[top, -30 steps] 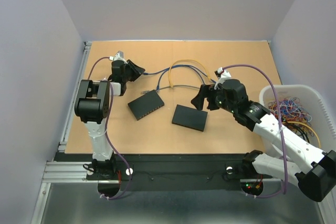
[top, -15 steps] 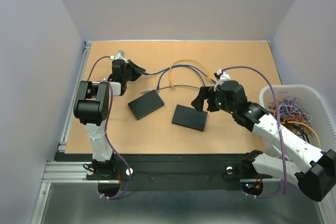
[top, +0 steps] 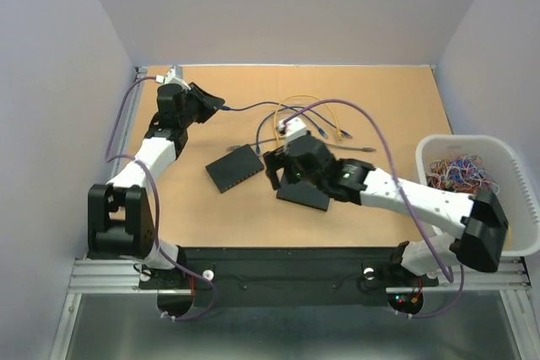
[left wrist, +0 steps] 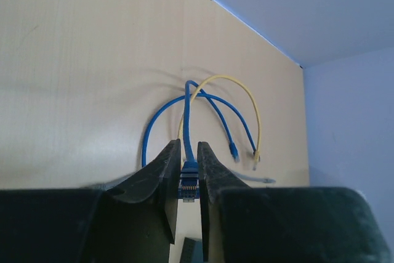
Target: Insert the plug into the switch port
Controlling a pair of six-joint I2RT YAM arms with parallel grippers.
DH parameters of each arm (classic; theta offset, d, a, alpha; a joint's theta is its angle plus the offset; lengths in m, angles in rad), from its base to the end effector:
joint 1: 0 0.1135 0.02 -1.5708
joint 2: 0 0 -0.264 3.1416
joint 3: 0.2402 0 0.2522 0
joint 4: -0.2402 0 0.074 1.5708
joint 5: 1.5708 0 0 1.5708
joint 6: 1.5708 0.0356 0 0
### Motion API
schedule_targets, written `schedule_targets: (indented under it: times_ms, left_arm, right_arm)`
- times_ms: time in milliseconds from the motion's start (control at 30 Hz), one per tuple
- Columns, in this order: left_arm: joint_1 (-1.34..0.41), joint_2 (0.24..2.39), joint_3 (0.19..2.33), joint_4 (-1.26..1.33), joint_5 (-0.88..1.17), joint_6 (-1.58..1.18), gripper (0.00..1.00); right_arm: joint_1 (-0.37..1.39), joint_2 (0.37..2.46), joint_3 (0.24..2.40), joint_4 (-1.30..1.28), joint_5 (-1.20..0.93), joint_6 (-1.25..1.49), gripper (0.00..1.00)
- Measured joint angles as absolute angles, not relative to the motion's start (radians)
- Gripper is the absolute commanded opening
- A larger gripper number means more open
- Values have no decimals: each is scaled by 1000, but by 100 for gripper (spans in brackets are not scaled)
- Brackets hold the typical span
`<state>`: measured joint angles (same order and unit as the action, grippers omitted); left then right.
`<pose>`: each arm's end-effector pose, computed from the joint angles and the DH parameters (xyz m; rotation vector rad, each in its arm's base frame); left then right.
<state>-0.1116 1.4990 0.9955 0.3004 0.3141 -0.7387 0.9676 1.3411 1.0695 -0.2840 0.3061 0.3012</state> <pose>0.3468 -0.0499 0.2894 -0.3410 1.8204 -0.8825 0.1811 0.2440 0.3057 -0.5216 2.0633 0.4356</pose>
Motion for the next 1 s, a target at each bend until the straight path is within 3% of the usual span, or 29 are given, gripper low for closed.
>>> schedule_targets:
  times_ms: [167, 533, 1000]
  left_arm:
    - [-112, 1282, 899, 194, 313, -736, 0]
    - [-112, 1007, 774, -27, 337, -723, 0]
    - [-112, 878, 750, -169, 424, -725, 0]
  right_arm:
    - [1141, 1475, 1103, -155, 413, 119, 97]
    - [1133, 1506, 1072, 221, 402, -131, 99]
    - [1134, 1712, 1176, 341, 370, -252, 100]
